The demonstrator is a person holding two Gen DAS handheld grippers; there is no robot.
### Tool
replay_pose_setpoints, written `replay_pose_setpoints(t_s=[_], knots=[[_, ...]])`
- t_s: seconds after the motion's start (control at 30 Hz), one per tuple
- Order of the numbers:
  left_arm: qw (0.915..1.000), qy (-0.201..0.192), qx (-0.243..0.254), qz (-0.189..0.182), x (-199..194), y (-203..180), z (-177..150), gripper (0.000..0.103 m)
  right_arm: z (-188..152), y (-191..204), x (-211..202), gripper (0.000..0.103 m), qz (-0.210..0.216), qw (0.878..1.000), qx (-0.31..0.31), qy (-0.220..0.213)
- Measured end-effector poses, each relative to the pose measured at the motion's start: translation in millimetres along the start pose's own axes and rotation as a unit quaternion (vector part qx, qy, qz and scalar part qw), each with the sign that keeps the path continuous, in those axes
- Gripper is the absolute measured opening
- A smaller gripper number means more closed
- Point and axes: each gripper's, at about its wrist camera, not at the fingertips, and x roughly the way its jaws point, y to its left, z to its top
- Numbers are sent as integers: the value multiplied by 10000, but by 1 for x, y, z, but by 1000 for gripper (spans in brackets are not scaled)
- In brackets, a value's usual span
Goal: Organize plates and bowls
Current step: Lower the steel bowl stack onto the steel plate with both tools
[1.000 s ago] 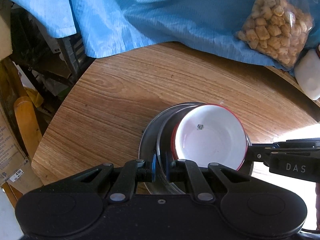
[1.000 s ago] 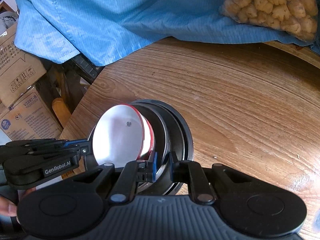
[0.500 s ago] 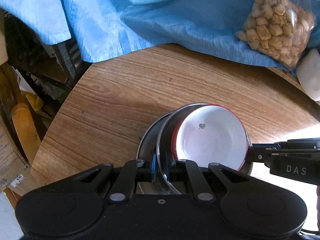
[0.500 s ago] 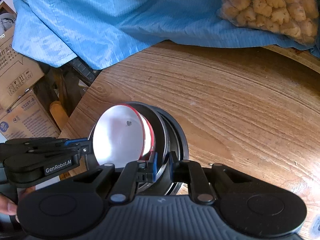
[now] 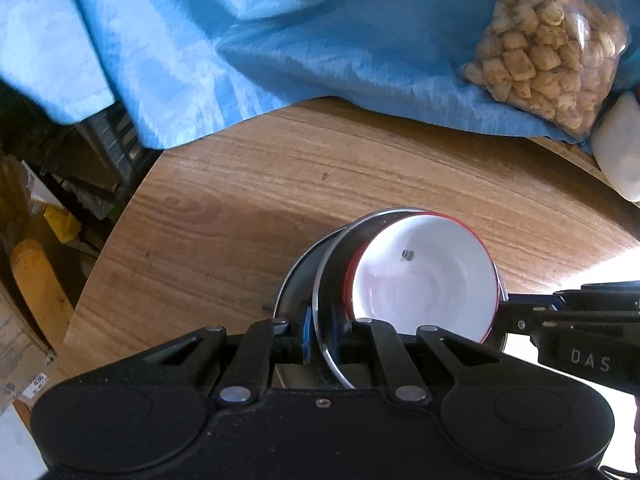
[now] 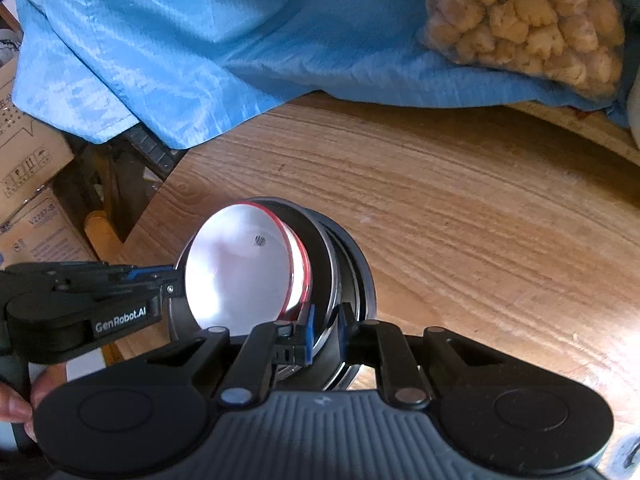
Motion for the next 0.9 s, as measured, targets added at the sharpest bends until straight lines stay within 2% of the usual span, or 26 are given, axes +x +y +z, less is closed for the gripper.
replay_pose_setpoints(t_s=[0.27, 0.7, 0.9], knots=[[9999, 1, 137, -103, 9, -10, 11, 8, 2, -7, -4, 14, -150, 9996, 167, -178], [9998, 3, -60, -206, 8, -4, 11, 9, 1, -6, -3, 16, -142, 9995, 205, -176], [9998, -38, -45, -166, 8, -3, 11, 14, -1, -2, -7, 19, -186, 9993, 152, -297]])
